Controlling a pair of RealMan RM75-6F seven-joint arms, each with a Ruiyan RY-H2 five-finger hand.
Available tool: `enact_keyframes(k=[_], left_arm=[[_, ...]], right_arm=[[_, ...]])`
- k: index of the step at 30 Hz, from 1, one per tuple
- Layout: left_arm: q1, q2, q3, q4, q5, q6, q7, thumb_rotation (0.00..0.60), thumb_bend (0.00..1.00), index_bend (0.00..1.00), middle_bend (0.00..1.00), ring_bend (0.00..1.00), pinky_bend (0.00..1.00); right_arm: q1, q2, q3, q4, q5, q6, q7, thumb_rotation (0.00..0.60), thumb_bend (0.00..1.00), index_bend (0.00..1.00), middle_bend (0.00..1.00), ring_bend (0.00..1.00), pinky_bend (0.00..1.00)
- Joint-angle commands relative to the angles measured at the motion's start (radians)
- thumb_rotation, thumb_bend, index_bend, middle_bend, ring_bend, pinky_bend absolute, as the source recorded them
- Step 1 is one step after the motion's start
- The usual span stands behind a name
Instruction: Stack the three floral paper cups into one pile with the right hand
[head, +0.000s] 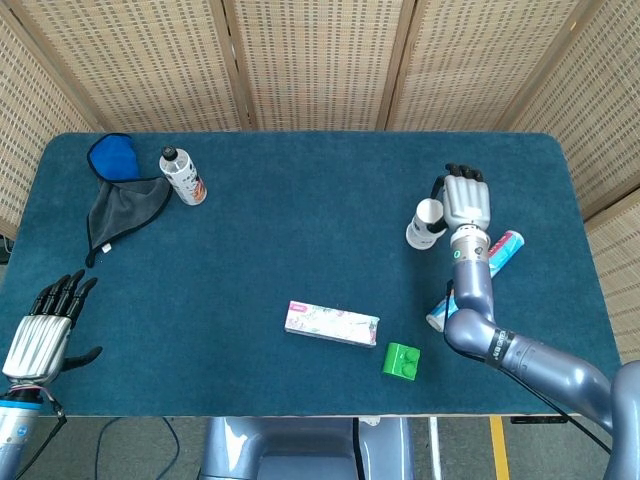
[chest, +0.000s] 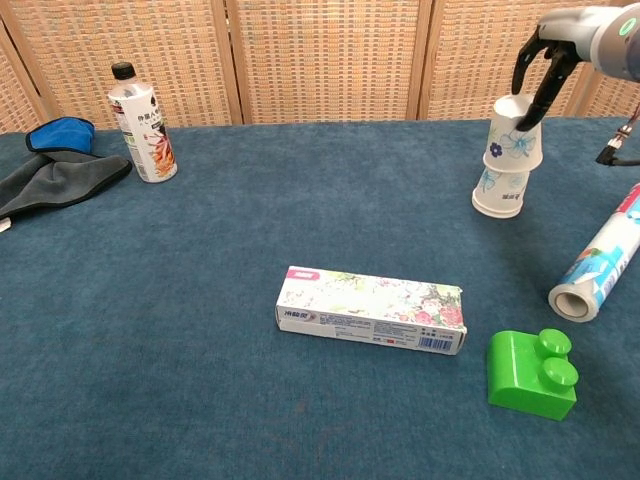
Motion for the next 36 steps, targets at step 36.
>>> enact_keyframes(k=[36], left_arm=[[0.040,0.001,-0.002,-0.002,0.027,0.080,-0.015,0.600,0.16,0.00,0.00,0.00,0.07]], right_arm=[[-0.636,0.131,-0.482,-0.201,-0.999,0.698,0.517,0.600,0.15,0.02,0.00,0.00,0.00]])
